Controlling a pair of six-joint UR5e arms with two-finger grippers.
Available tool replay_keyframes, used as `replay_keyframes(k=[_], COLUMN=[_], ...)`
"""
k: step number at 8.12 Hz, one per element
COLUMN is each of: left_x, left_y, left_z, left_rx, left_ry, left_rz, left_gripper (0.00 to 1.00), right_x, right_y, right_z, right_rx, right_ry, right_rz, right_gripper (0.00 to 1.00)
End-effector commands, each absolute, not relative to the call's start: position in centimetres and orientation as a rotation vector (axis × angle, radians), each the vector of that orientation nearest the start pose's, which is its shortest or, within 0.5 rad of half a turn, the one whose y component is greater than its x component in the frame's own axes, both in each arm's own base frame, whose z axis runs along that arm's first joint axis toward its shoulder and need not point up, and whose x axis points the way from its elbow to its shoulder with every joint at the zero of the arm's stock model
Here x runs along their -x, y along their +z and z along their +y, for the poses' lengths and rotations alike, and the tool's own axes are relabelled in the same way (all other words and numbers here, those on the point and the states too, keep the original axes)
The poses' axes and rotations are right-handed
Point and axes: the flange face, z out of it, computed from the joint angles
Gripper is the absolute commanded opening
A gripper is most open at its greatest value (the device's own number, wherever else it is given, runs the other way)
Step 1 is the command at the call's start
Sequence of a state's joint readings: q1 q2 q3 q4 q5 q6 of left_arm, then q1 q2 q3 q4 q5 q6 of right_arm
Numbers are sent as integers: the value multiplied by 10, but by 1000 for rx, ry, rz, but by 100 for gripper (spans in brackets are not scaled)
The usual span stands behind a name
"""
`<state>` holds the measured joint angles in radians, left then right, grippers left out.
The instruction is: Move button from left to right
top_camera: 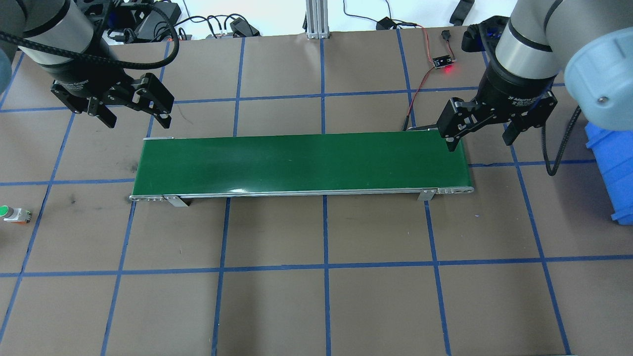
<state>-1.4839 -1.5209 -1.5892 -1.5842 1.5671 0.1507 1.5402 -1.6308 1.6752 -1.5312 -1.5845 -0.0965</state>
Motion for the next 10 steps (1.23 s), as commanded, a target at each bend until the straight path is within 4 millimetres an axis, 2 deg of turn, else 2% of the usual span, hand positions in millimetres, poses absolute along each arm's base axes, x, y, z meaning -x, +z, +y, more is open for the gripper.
replay_keyframes(k=[1, 3, 4, 6, 7, 8, 10], left_x=[90, 70, 31, -75, -121, -161, -239], left_y=[497, 497, 486, 451, 439, 422, 382], left_z=[-486, -497, -505, -505, -512, -515, -506], left_rx=[-135, -281, -175, -101, -116, -170, -83], left_ry=[-19, -89, -46, 39, -43, -46, 111], left_rz=[3139, 3109, 3110, 3136, 3106, 3096, 3062], left_gripper=[100, 100, 100, 100, 100, 100, 100], right_x=[-118, -118, -118, -118, -118, -118, -119], right_y=[460, 460, 460, 460, 459, 459, 458], right_z=[-460, -460, -460, -460, -460, -459, -459], right_rx=[105, 105, 110, 105, 110, 107, 105], right_ry=[146, 146, 146, 146, 151, 156, 163], right_rz=[3144, 3146, 3146, 3146, 3145, 3145, 3143], right_gripper=[100, 100, 100, 100, 100, 100, 100])
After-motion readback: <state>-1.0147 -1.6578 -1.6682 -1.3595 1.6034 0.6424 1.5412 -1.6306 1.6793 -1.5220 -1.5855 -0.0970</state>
